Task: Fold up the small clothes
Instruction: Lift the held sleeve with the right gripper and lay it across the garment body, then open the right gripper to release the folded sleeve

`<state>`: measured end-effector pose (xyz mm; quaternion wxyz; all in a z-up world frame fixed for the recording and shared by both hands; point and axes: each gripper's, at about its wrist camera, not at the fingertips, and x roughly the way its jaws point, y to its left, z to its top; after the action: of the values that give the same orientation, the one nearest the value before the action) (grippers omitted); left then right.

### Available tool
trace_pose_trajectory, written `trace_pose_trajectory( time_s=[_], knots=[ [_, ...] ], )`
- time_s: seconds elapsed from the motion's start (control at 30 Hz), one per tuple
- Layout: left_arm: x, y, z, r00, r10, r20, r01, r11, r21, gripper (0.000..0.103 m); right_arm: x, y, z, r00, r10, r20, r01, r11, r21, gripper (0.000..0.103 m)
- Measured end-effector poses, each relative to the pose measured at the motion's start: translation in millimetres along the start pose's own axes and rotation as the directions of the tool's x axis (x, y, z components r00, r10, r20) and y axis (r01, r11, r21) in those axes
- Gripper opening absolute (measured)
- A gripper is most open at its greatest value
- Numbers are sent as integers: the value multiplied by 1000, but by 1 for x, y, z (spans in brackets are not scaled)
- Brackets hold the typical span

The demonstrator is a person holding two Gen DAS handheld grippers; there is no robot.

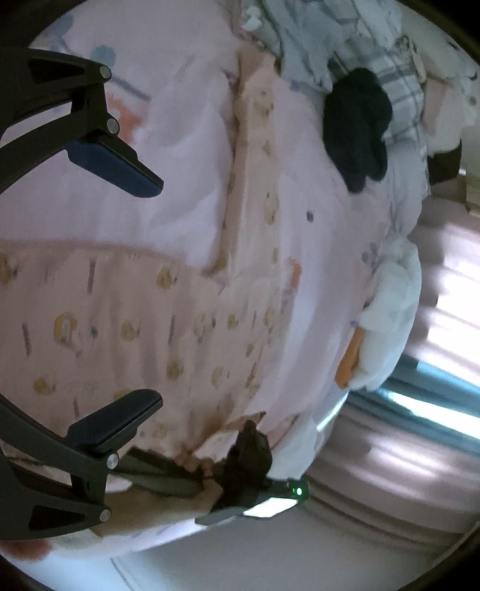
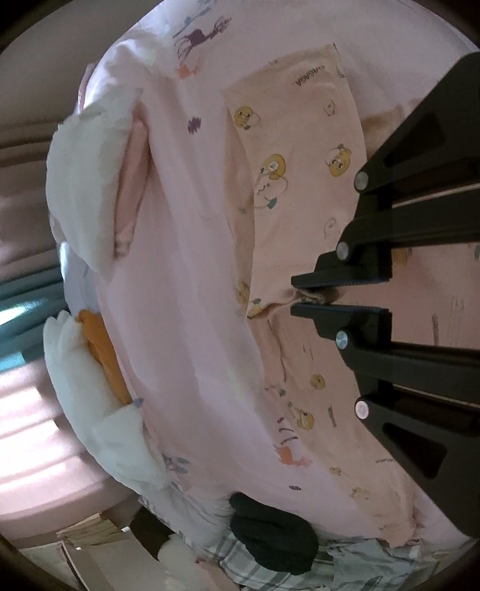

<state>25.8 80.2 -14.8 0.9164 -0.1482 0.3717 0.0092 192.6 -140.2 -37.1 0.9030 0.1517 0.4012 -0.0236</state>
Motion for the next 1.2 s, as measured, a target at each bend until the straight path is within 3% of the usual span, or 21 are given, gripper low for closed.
trace_pose_trajectory(
  time_s=[0.07, 0.13, 0.27, 0.53, 0.73, 0.97, 1.03, 1.07, 1.1, 1.2],
  knots=[
    [-2, 8, 2, 995, 92, 40, -93, 995, 24, 103, 3, 10, 0, 1000, 9, -2, -9, 1000, -11, 9],
    [-3, 15, 5, 989, 130, 69, -132, 991, 29, 103, 6, 21, -1, 1000, -1, -3, 1, 1000, -28, 9],
    [-8, 29, 8, 993, 86, 83, -85, 996, -10, 103, 12, 35, -3, 1000, 13, -14, -13, 999, -31, 9],
    [-6, 35, 10, 994, 71, 84, -70, 998, -8, 103, 26, 73, -10, 998, 45, -43, -48, 998, -49, 9],
    [-2, 41, 11, 997, 52, 62, -51, 998, -21, 103, 34, 96, -16, 986, 146, -86, -149, 988, -33, 9],
    [0, 50, 13, 998, 50, 47, -48, 997, -57, 103, 45, 117, -25, 981, 155, -119, -166, 982, -86, 11],
    [2, 55, 13, 998, 55, 39, -52, 996, -76, 103, 44, 120, -25, 985, 122, -122, -140, 977, -160, 12],
    [3, 57, 13, 998, 56, 34, -53, 995, -84, 103, 43, 120, -25, 989, 89, -116, -109, 976, -186, 17],
    [4, 59, 13, 998, 57, 28, -54, 994, -92, 103, 42, 119, -24, 991, 69, -114, -91, 975, -203, 33],
    [9, 63, 13, 999, 53, 14, -51, 993, -103, 103, 44, 116, -23, 993, 16, -117, -47, 963, -267, 62]
  ],
)
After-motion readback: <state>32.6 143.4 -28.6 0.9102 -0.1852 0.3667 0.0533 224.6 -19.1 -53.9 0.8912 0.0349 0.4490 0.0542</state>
